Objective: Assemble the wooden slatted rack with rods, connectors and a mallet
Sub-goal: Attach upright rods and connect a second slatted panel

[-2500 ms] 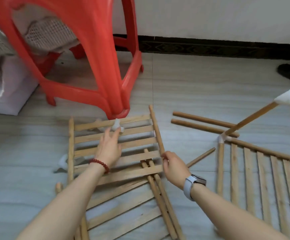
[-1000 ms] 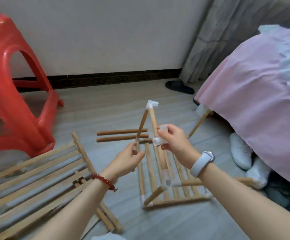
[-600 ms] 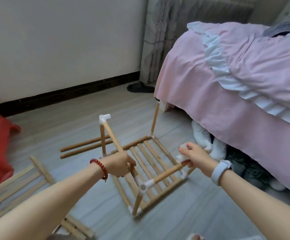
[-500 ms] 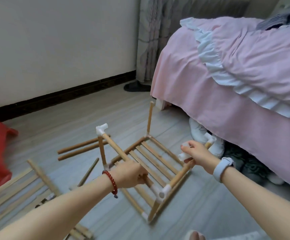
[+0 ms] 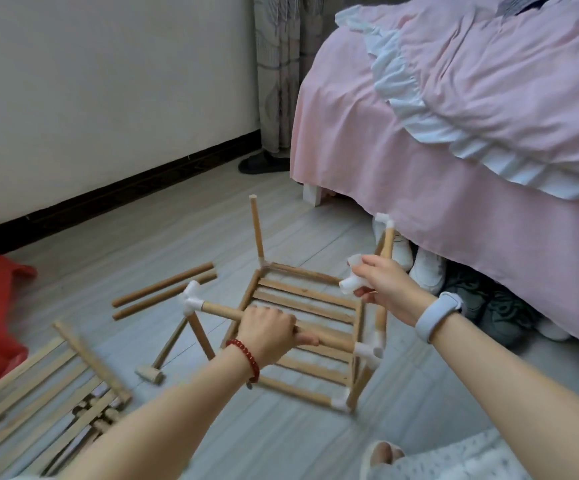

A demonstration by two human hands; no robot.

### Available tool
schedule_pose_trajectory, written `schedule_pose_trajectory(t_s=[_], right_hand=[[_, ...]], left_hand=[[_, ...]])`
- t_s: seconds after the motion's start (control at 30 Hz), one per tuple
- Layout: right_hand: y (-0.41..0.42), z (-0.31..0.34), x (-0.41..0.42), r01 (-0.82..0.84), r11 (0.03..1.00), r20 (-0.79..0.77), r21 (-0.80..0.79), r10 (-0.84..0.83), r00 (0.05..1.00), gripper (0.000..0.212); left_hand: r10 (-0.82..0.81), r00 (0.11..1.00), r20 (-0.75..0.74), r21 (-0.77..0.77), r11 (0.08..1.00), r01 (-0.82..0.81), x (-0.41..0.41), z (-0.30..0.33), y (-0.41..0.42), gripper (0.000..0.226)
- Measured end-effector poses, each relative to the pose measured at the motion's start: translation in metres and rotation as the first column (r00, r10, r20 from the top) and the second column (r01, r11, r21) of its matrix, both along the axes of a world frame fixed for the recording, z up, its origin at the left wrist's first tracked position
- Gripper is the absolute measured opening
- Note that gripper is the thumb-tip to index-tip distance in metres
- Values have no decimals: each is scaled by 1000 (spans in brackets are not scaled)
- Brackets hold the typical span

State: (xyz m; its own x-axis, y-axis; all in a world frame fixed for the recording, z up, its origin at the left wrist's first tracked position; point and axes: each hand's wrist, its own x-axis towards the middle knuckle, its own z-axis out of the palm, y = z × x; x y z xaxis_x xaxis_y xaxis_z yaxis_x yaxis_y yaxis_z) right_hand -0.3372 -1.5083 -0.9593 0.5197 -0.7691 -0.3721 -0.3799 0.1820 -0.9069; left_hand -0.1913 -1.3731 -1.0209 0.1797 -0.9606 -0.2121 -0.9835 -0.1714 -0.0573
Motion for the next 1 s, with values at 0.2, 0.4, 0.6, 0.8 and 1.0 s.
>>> schedule_pose_trajectory(t_s=[0.2, 0.4, 0.6, 0.8, 1.0], right_hand=[[-10, 16, -10, 59, 992, 68, -108, -52, 996, 11], [-17, -1, -16, -5, 964, -163, -265, -40, 986, 10], [43, -15, 13, -501, 797, -399, -337, 361, 843, 24], [53, -24, 23, -508, 791, -472, -342, 323, 820, 27], [11, -22, 3, -408, 839, -562, -361, 154, 813, 30]], left_hand=[[250, 945, -213, -99, 956, -275, -55, -4, -40, 41], [69, 906, -418, -67, 992, -106, -24, 10, -21, 32], [196, 912, -360, 415, 909, -31, 32, 36, 55, 45], [331, 744, -580, 341, 928, -148, 24, 20, 80, 19], [211, 720, -661, 157, 977, -142, -49, 3, 39, 33]])
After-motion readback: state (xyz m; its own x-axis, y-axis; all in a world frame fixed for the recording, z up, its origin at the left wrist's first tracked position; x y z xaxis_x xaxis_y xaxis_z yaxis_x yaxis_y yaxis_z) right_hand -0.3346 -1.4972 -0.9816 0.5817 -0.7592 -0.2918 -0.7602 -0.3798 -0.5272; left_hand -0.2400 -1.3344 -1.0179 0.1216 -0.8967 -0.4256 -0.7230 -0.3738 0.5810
